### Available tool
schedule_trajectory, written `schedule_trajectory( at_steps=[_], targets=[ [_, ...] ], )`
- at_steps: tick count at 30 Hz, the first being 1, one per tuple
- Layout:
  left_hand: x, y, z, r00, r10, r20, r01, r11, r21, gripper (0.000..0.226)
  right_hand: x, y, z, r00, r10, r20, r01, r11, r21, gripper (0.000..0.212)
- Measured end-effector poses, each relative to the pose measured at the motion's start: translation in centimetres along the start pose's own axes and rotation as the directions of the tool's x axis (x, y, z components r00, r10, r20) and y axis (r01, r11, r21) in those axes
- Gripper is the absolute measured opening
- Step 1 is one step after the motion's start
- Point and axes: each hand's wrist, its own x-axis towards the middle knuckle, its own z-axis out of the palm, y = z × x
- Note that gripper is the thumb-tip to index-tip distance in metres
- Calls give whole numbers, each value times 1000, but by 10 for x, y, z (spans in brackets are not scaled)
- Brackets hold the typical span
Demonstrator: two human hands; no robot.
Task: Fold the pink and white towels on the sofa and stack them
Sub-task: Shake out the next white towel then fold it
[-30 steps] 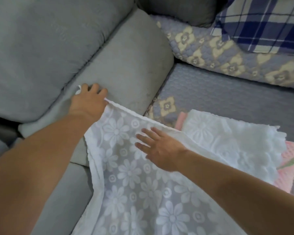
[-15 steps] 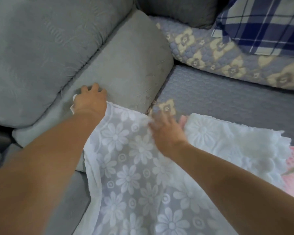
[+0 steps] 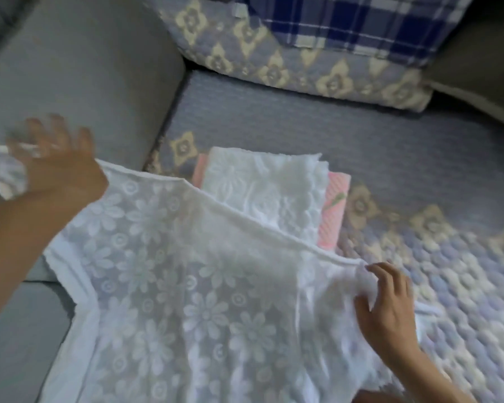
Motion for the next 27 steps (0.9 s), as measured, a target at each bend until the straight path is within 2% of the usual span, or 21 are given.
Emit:
schedule_trajectory(
  at_steps=[1, 2, 4, 5, 6, 8, 9, 11, 14, 16, 18, 20, 22, 23, 24, 25, 27],
  targets=[
    [-18, 29, -12, 983, 159, -94, -166, 984, -67, 59, -5, 23, 1, 997, 5, 80, 1, 998, -66, 61],
    [-39, 60, -24, 922, 333, -199, -365, 918, -157, 56, -8, 40, 2, 986, 23, 167, -2, 992, -128, 67],
    [-87, 120, -45, 729, 613, -305, -683, 677, -275, 50, -7, 64, 3, 951, 120, 286, -51, 970, -236, 65],
    [-109, 145, -50, 644, 706, -294, -764, 576, -290, 51, -4, 73, 5, 944, 133, 302, -50, 962, -267, 57],
    [-126, 165, -52, 587, 769, -254, -804, 515, -298, 54, 0, 77, 4, 949, 120, 291, -33, 958, -286, 43],
    [-147, 194, -47, 558, 812, -172, -813, 494, -309, 58, 11, 78, -5, 966, 155, 208, -99, 962, -255, 10],
    [-152, 204, -45, 565, 809, -160, -807, 503, -310, 56, 18, 78, -11, 959, 217, 180, -186, 967, -175, 1],
    [-151, 221, -44, 607, 776, -170, -783, 548, -294, 45, 30, 85, -21, 919, 358, 166, -351, 933, -76, 12],
    [-140, 244, -54, 746, 653, -132, -654, 682, -327, 28, 32, 104, -33, 880, 424, 213, -420, 905, -64, 18],
    [-134, 257, -66, 859, 511, -37, -481, 780, -401, 30, 32, 115, -43, 858, 444, 259, -451, 892, -36, 26],
    [-135, 269, -71, 921, 390, 21, -336, 819, -465, 35, 30, 124, -57, 841, 411, 352, -445, 895, 18, 23],
    [-152, 273, -70, 951, 309, -12, -266, 799, -539, 37, 23, 131, -72, 780, 337, 527, -421, 906, 44, 10],
    [-185, 267, -61, 956, 238, -170, -292, 736, -611, 33, 12, 139, -87, 668, 308, 678, -374, 926, -52, 6],
    [-209, 262, -56, 948, 212, -237, -316, 710, -629, 33, 7, 144, -94, 628, 324, 708, -344, 931, -121, 6],
    [-238, 257, -49, 940, 189, -284, -333, 679, -654, 35, 1, 149, -98, 617, 341, 709, -330, 930, -160, 11],
    [-271, 252, -42, 943, 175, -284, -328, 641, -694, 37, -6, 152, -101, 640, 359, 680, -356, 922, -151, 20],
    [-343, 240, -31, 970, 192, -151, -235, 561, -794, 37, -15, 150, -108, 726, 453, 517, -513, 858, -31, 25]
  ],
)
